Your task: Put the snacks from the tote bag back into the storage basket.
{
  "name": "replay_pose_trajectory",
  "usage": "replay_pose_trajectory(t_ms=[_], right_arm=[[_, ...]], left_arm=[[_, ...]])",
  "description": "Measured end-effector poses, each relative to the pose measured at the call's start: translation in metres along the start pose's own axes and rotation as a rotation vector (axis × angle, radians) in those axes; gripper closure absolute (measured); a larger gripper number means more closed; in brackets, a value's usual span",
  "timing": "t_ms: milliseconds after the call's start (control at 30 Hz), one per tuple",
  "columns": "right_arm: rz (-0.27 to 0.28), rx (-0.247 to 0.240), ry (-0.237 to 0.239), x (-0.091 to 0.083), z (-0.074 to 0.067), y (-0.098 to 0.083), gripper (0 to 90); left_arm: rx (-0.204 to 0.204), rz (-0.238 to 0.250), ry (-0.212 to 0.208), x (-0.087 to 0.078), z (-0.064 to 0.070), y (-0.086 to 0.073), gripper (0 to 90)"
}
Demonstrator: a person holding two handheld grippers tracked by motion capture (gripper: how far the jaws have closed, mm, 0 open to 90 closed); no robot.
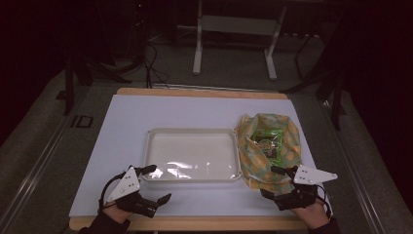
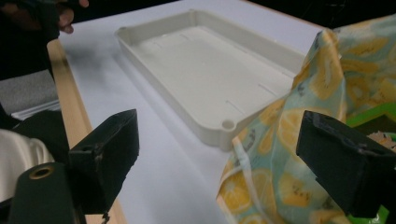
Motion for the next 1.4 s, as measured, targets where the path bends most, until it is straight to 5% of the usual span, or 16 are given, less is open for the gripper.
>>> replay_pose_trajectory(t_ms=[167, 433, 733, 1133, 1400], right_arm=[[-0.014, -0.057, -0.001, -0.007, 0.0, -0.003, 17.4], [-0.055, -0.038, 0.026, -0.009, 0.0, -0.008, 18.3], [-0.071, -0.073, 0.029, -0.008, -0.005, -0.005, 21.0], [-0.041, -0.09, 0.085, -0.01, -0.018, 0.01, 18.5], [-0.018, -0.126, 0.083, -0.015, -0.024, 0.022, 18.8]], left_arm=[[0.005, 0.006, -0.01, 0.0, 0.001, 0.001, 1.6], [0.015, 0.017, -0.025, -0.001, 0.006, 0.004, 1.7], [0.021, 0.009, -0.038, 0.001, 0.009, 0.002, 1.6], [0.019, 0.019, -0.05, 0.003, 0.01, 0.004, 1.6], [0.028, 0.017, -0.05, 0.003, 0.01, 0.005, 1.7]])
Point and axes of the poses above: each handheld gripper's, and its own axes: x roughly forward along the jaws, y roughly out of its top, z roughly to its right, the point moved 8 cm from there along x, roughly forward along the jaws, and after that the axes turned 15 degrees about -z, right-handed, at the moved point
